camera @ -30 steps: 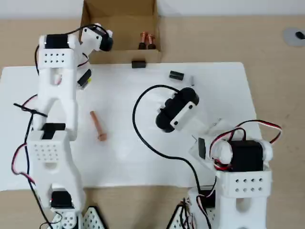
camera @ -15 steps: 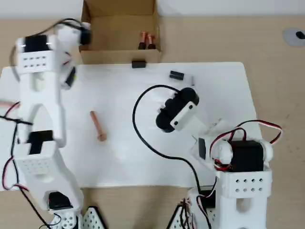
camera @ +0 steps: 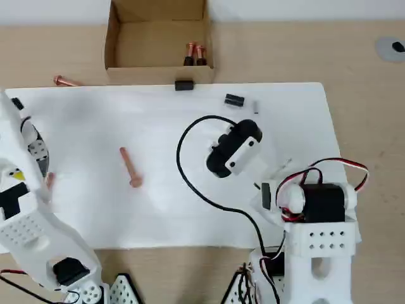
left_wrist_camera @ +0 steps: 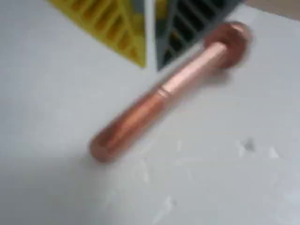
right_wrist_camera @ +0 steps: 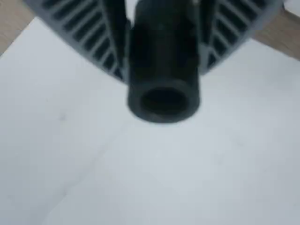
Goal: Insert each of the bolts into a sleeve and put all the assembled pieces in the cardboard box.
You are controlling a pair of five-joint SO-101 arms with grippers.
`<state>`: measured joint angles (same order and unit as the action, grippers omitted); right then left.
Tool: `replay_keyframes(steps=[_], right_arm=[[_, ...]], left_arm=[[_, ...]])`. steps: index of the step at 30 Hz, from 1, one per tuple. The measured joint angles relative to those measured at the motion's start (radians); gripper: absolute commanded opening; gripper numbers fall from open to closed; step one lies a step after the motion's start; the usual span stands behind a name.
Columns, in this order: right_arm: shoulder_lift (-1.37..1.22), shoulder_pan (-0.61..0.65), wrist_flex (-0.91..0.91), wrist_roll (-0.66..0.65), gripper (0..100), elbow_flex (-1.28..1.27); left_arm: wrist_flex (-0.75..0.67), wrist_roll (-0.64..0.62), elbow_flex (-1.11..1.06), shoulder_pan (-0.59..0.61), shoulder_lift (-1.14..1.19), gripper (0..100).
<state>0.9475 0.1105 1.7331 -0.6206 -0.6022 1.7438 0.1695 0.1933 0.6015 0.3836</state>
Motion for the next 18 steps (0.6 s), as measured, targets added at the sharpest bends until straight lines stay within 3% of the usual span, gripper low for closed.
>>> replay_keyframes(steps=[4,8,14,18], right_arm=[[0.000,0.002,-0.018,0.000,8.0,-0.011],[0.000,0.000,-0.018,0.000,8.0,-0.011],[0.000,0.000,-0.018,0.000,8.0,-0.012],[0.000,0.002,-0.018,0.000,8.0,-0.012]], left_arm=[[0.000,0.193,-0.040,-0.025,-0.074,2],[0.000,0.407,-0.100,-0.129,-0.230,2],[0.000,0.852,-0.250,-0.321,-0.482,2],[0.002,1.092,-0.279,-0.351,-0.559,2]])
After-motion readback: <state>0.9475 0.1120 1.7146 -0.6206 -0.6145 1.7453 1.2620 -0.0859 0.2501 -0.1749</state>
